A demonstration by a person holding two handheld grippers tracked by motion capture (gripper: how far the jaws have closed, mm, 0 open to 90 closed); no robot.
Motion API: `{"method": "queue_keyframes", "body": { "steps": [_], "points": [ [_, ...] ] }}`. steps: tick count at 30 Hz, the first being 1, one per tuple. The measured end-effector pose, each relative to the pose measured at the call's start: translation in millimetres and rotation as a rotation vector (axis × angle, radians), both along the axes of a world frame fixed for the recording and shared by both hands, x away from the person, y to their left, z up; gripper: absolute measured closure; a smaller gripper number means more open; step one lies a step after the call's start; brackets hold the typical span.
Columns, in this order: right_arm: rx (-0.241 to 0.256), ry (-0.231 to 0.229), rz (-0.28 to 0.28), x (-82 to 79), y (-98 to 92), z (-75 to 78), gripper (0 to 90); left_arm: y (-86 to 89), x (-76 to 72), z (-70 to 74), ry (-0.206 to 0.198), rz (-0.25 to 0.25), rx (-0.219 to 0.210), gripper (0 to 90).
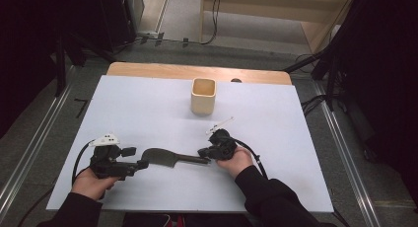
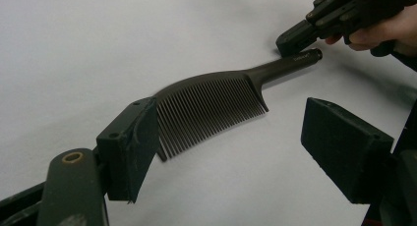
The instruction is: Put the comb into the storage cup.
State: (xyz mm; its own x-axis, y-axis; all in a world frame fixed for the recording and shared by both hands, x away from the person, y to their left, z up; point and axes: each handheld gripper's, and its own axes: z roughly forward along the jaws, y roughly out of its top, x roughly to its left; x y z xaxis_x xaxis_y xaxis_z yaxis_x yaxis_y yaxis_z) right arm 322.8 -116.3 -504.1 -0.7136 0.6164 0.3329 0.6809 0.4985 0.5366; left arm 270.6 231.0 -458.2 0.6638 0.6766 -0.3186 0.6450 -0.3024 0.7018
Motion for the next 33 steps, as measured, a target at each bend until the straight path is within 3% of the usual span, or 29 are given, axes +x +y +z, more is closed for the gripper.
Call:
{"method": "queue_keyframes", "body": {
  "steps": [18, 20, 25, 33],
  "points": [
    [-0.005, 0.022, 0.012, -9.6, 1.7, 1.1, 87.8, -0.9, -0.3, -0.4, 0.004, -0.005, 0.002, 22.9],
    [-0.011, 0.003, 0.008, -9.6, 0.7, 2.7, 87.7, -0.8, -0.3, -0.4, 0.005, -0.005, 0.0, 22.9],
    [0.024, -0.039, -0.027, -6.4, -12.1, 14.7, 80.2, -0.6, -0.1, -0.7, 0.004, -0.003, -0.003, 23.0],
    [0.075, -0.083, -0.029, -9.1, -33.4, 34.5, 51.4, -0.9, -0.1, -0.7, 0.006, -0.007, 0.003, 22.9]
  ]
}}
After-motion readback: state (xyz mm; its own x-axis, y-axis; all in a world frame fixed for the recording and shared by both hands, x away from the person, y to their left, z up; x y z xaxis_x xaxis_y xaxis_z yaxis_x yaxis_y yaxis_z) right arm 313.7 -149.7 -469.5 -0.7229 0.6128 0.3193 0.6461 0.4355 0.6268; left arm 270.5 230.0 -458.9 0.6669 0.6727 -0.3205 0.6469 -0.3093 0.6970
